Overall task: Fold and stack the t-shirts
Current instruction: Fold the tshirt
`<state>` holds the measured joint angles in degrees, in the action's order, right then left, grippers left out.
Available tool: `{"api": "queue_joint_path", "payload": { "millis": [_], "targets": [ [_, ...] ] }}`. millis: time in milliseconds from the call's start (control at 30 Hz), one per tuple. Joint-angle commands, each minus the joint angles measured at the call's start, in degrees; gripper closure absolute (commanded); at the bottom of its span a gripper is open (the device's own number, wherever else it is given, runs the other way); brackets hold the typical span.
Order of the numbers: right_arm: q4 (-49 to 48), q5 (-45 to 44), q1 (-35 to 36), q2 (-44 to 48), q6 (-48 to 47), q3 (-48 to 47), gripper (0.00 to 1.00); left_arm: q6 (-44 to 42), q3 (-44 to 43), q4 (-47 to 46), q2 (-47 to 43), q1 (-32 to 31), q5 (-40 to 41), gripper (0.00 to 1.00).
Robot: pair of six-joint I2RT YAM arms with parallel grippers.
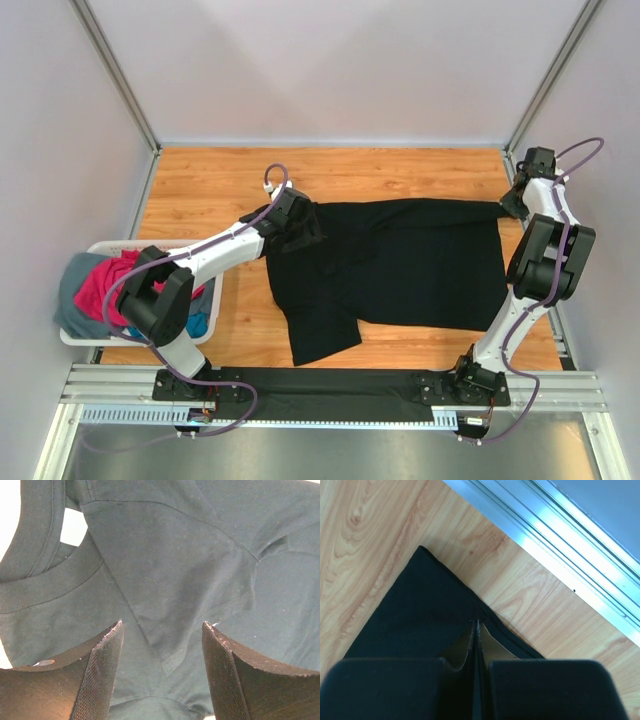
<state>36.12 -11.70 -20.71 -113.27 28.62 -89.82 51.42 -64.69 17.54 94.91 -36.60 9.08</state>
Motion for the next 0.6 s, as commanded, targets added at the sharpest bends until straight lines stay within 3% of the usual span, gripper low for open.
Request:
{"api": "queue_joint_path", "payload": {
  "millis": [0, 567],
  "targets": [
    [1.93, -0.95, -0.21, 2.01, -1.46, -0.62, 0.99, -0.44, 0.09, 1.17, -1.66, 0.21, 0.41, 0.29],
    [2.55, -1.13, -0.30, 0.51, -2.25, 0.70, 1.00, 9.31, 3.16, -1.45, 3.43, 0.21, -4.16, 0.38]
  ]
}}
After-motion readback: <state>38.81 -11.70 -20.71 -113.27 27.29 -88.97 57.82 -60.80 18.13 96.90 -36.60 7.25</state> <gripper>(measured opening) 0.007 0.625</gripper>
